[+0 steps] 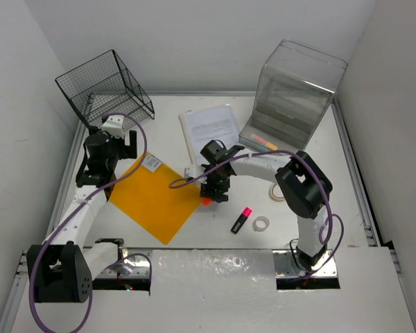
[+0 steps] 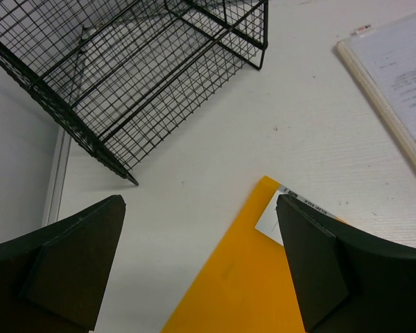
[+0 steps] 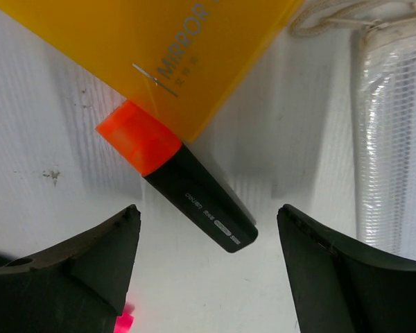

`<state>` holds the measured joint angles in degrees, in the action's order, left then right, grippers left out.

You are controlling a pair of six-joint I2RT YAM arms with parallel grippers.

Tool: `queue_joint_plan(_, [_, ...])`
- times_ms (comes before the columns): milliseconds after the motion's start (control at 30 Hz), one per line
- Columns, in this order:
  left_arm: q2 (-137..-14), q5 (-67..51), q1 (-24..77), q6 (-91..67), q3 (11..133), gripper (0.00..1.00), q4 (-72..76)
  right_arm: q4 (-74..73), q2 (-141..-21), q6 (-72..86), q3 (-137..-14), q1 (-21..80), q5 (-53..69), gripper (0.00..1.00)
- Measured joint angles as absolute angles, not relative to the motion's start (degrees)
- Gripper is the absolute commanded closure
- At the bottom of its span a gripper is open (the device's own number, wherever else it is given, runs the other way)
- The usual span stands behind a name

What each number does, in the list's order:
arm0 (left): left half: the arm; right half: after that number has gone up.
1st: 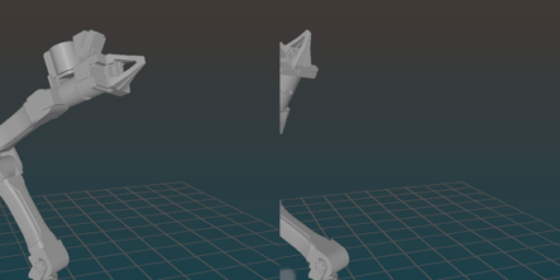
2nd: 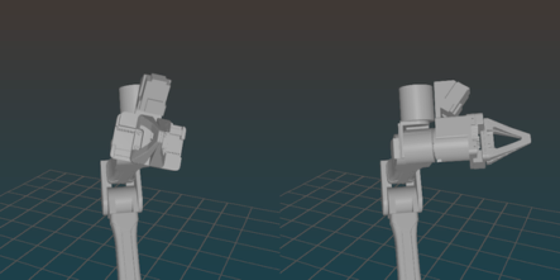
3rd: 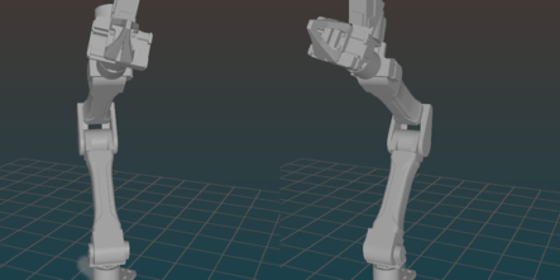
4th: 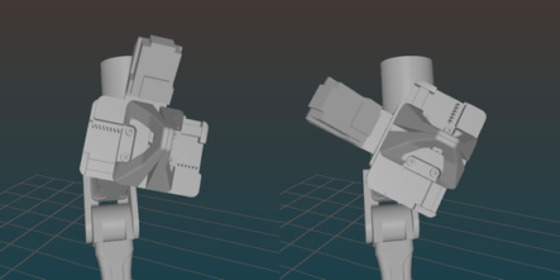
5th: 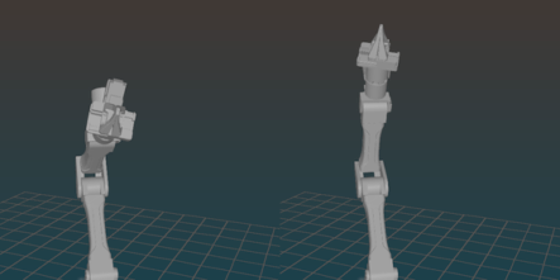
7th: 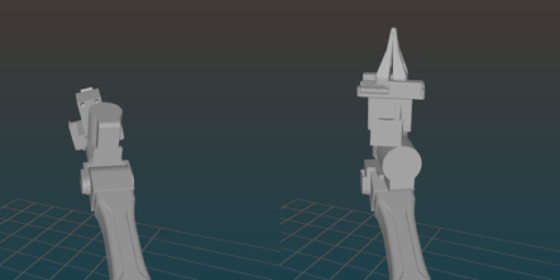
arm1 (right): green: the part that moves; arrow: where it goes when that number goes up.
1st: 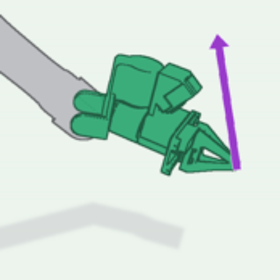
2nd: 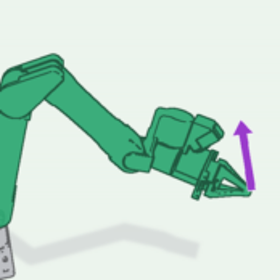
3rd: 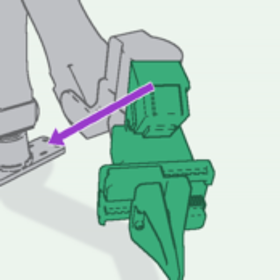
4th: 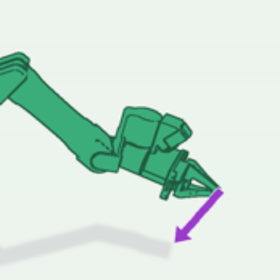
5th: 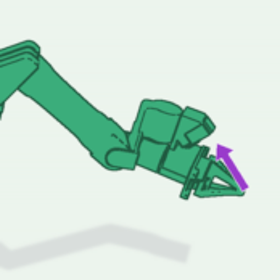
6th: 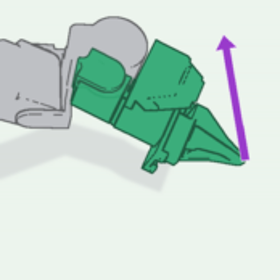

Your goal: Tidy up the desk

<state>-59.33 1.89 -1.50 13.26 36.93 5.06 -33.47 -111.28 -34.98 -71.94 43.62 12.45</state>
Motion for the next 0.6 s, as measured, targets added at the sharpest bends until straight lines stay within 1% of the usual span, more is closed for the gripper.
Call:
queue_joint_plan(167, [-60.16, 1.91, -1.54, 13.26, 36.93, 0.1, 5.3, -34.09, -114.02, -34.85, -73.14, 45.1, 8.58, 0.27])
queue_joint_plan(267, [-60.27, 1.91, -1.61, 13.28, 36.93, 0.1, 5.37, -35.05, -114.5, -34.83, -73.8, 46.09, 7.22, 0.44])
queue_joint_plan(300, [-60.27, 1.91, -1.61, 13.28, 36.93, 0.1, 5.37, -35.31, -114.52, -34.83, -73.8, 46.39, 6.96, 0.56])
queue_joint_plan(333, [-60.27, 1.91, -1.63, 13.28, 36.93, 0.1, 5.37, -35.53, -114.52, -35.03, -73.82, 46.63, 6.63, 0.62])
queue_joint_plan(400, [-60.27, 1.91, -1.65, 13.34, 36.91, 0.1, 5.39, -36.07, -114.52, -34.7, -73.8, 47.37, 6.09, 0.7])
queue_joint_plan(433, [-60.27, 1.91, -1.65, 13.41, 36.88, 0.1, 5.39, -36.23, -114.5, -34.72, -73.76, 47.59, 5.87, 0.77])
queue_joint_plan(500, [-60.27, 1.91, -1.65, 13.43, 36.73, 0.1, 5.43, -35.97, -113.97, -34.74, -73.12, 47.75, 5.69, 0.84])
queue_joint_plan(533, [-60.27, 1.91, -1.67, 13.43, 36.67, 0.1, 5.41, -35.27, -113.38, -34.68, -72.25, 47.77, 5.65, 0.95])
queue_joint_plan(567, [-60.27, 1.89, -1.72, 13.45, 36.62, 0.1, 5.39, -34.44, -112.49, -34.68, -71.11, 47.79, 5.52, 1.0])
queue_joint_plan(600, [-60.27, 1.89, -1.72, 13.43, 36.6, 0.1, 5.39, -33.98, -111.66, -34.68, -69.95, 47.83, 5.21, 1.0])
